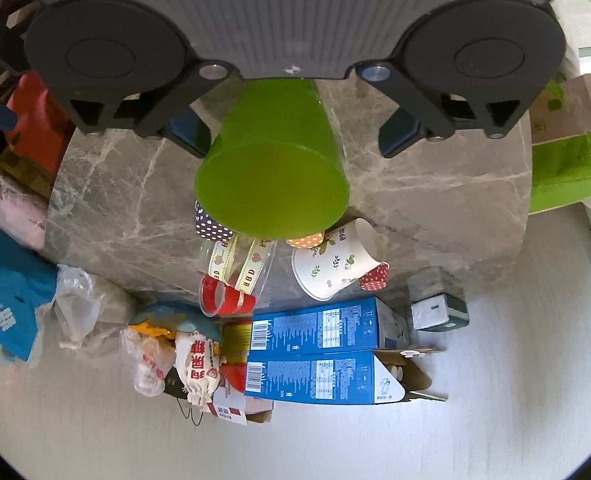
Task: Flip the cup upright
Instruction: 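Lower the upright green cup onto the table and open the right gripper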
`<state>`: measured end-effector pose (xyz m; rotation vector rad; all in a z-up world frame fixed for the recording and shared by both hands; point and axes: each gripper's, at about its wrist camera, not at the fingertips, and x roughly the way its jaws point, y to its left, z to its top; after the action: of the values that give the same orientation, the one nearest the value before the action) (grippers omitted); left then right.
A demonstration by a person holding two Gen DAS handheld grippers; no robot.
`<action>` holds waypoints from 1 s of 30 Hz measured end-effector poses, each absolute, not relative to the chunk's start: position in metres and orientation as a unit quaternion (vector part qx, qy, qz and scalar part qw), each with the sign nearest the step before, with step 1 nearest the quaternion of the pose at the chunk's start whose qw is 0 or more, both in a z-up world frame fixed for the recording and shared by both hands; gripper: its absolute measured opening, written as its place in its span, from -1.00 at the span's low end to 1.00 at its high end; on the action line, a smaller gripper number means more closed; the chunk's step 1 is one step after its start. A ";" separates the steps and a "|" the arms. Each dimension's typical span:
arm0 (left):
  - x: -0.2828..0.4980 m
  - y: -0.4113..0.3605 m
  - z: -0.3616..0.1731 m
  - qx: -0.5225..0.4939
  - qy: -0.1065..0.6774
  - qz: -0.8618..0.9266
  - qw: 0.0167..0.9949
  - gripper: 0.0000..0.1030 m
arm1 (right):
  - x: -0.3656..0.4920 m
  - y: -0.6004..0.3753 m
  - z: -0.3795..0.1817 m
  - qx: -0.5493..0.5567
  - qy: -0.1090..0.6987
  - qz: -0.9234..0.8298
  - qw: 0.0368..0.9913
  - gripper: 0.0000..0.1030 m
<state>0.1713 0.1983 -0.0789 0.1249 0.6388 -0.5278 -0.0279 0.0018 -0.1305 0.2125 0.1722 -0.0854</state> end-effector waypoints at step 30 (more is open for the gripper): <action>0.095 0.255 0.005 0.031 0.260 -0.214 0.941 0.96 | 0.032 0.013 -0.020 0.082 0.265 -0.012 0.961 0.98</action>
<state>0.0949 0.2552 0.0050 0.0641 0.5295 -0.4358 0.0323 0.0127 -0.0198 0.1652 0.5377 -0.0252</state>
